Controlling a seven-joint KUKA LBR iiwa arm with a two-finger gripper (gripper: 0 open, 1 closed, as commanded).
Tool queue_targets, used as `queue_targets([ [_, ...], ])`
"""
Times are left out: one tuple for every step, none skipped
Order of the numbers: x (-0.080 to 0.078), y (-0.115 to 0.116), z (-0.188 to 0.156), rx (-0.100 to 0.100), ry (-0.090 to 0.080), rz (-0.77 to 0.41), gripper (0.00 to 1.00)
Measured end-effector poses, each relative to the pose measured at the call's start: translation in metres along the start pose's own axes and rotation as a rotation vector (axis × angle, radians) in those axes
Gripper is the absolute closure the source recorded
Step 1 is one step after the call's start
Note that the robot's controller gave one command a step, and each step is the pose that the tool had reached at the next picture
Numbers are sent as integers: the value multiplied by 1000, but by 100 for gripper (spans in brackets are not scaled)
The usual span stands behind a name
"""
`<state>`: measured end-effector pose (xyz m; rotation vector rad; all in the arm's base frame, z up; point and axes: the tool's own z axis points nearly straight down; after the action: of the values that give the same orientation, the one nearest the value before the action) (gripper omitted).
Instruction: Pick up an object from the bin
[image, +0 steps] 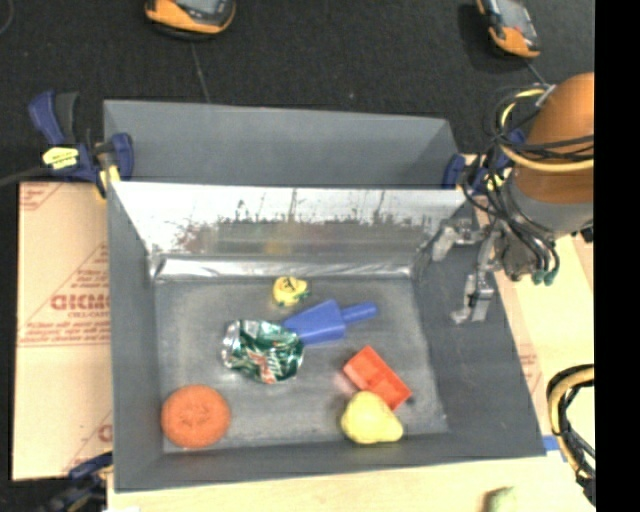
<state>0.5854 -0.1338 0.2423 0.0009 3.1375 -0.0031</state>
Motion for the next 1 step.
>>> queue_targets([
  [18, 2, 37, 1, -4, -285, 0],
])
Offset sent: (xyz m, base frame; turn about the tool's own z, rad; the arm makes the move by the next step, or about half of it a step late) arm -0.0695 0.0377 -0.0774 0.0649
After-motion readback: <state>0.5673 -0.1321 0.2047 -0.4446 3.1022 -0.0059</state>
